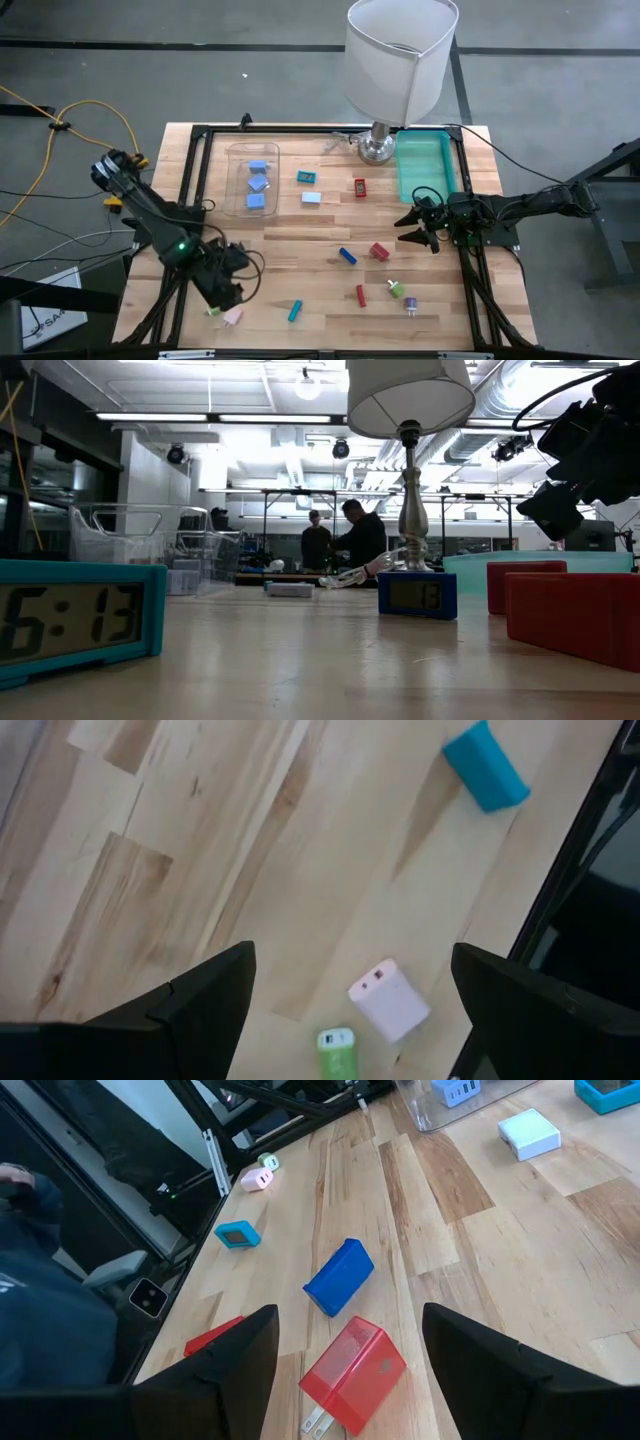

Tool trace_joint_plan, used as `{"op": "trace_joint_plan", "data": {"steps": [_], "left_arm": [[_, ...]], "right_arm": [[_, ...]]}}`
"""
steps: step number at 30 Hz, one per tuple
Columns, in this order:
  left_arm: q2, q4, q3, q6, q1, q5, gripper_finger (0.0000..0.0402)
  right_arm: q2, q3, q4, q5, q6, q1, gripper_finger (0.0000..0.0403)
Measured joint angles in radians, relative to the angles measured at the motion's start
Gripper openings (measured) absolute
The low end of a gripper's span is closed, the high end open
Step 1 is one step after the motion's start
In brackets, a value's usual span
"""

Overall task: Pick & Place Office items
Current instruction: Put the bottom left green charger adapter into the transparent bin

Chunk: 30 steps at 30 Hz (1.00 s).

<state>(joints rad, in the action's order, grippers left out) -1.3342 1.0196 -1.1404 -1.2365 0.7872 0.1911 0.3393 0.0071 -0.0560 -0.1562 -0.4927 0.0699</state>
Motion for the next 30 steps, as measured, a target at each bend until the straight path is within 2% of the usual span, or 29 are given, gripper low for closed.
{"op": "trace_joint_plan", "data": {"steps": [8, 15, 19, 30], "left_arm": [[-0.006, -0.007, 0.0, 0.005, 0.009, 0.025, 0.0328], [-0.006, -0.012, 0.0, 0.039, 0.005, 0.002, 0.0328], [-0.006, -0.01, 0.0, -0.093, 0.021, -0.072, 0.0328], [-0.056, 0.023, 0.001, -0.394, 0.183, -0.052, 0.0328]], "right_arm": [[0.0, 0.0, 0.0, 0.0, 0.0, 0.0, 0.0235], [0.0, 0.0, 0.0, 0.0, 0.0, 0.0, 0.0235], [0.0, 0.0, 0.0, 0.0, 0.0, 0.0, 0.0235], [0.0, 0.0, 0.0, 0.0, 0.0, 0.0, 0.0235]]}}
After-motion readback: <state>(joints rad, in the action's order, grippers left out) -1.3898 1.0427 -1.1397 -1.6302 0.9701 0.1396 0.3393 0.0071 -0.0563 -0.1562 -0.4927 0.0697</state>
